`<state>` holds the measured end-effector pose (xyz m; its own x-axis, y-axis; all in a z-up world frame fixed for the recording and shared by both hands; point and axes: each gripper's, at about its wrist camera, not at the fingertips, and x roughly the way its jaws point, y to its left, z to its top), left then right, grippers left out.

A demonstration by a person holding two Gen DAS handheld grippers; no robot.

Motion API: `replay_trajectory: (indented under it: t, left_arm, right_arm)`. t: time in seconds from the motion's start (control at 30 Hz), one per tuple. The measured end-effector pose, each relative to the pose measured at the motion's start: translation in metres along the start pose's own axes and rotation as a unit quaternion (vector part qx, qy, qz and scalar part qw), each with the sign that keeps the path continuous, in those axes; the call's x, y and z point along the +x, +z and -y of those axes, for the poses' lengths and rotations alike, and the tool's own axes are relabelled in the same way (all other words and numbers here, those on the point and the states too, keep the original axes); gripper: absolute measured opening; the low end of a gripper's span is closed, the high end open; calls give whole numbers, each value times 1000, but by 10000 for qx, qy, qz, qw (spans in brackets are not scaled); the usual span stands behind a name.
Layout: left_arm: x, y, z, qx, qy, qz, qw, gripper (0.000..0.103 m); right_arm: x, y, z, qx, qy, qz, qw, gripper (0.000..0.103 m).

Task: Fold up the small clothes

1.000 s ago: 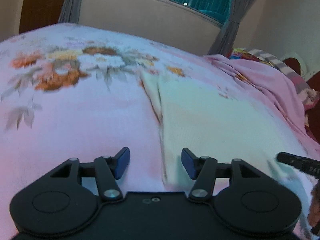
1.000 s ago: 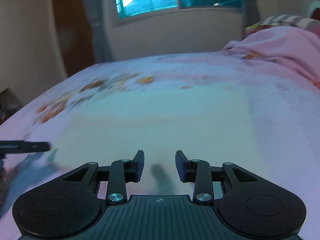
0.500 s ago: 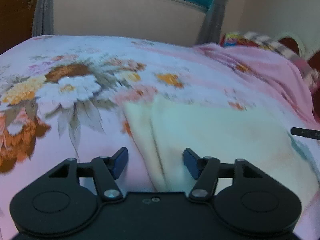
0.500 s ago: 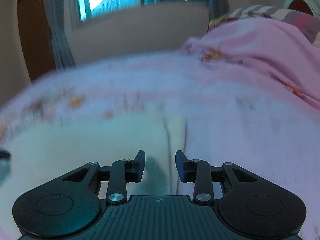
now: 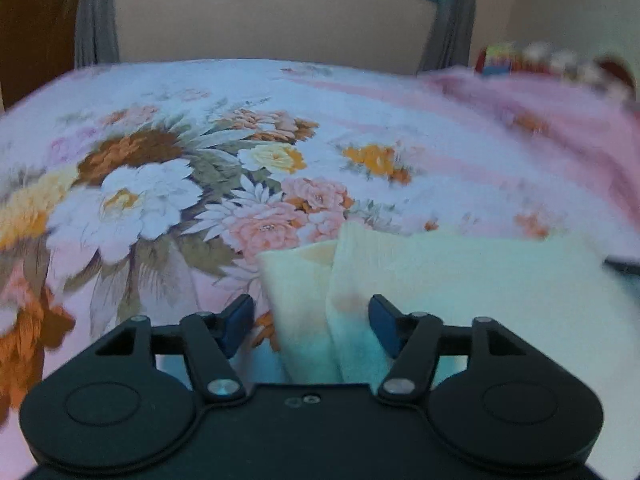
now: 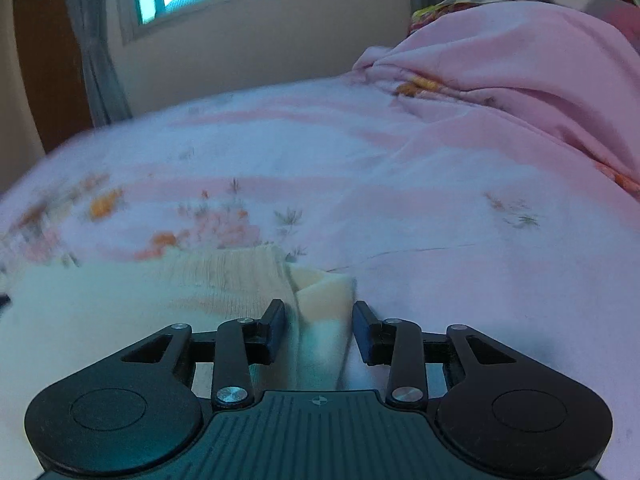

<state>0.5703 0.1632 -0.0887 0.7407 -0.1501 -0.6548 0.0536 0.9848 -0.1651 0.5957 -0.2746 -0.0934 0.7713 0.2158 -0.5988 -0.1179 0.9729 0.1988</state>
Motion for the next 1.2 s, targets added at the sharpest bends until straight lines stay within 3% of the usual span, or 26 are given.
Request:
replay_trajectory:
  t: [0.07,0.13,0.2,0.23,0.3,0.4,0.5,0.57,0.7,0.8,0.9,0.93,1.0,1.1,1.2]
  left_arm:
    - [-11,-8,-15,-199,-257,119,9994,61]
    - [-10,-11,-24,-411,-383,113,9984,64]
    - [-2,-9,-29,-679,-399,19,9969,64]
    - [2,-6,-27,-780,-333,-60,9964,63]
    - [-1,-2,-21,-767,-234,-94,9967,60]
    - [-20,-9,-21,-715,-777,-229,9941,61]
    - [-36,-28,-27,-884,-1561,-475,9826,59]
    - [-32,-41,-37,-1245,-2067,-682,9680,59]
    - [-17,-47,-60,-1905,-2547,-702,9455,58]
    - [-8,-45,-65,-1944,-2681,-734,9407,52]
    - [5,-45,-74,-2129,-2707,-716,9361,29]
    - [11,-47,-79,-2256,-2766,-700,9315,26]
    - [15,-51,-85,-2423,-2941,-651,9222,24]
    - [17,-51,-83,-2366,-3014,-595,9218,24]
    - [15,-49,-77,-2187,-2999,-559,9269,25]
  right_arm:
    - [-23,-7,5,-78,176,372,9991,36]
    - [-32,-11,3,-271,251,458,9983,36]
    - [-26,-16,0,-366,72,324,9988,36]
    - [-15,-18,1,-327,-69,20,9994,36]
    - [-16,-15,1,-123,-56,-5,9999,36]
    - [-47,-13,8,339,388,218,9984,36]
    - [-86,-23,8,132,600,516,9968,36]
    - [-100,-33,9,85,577,574,9966,36]
    - [-109,-46,17,257,645,448,9966,36]
    - [-112,-53,18,220,714,435,9963,36]
    - [-108,-57,18,187,724,405,9964,36]
    - [-105,-58,21,213,722,397,9964,36]
    - [-102,-59,25,370,735,388,9959,36]
    - [-102,-60,24,383,821,405,9951,36]
    - [-98,-61,20,298,815,414,9954,36]
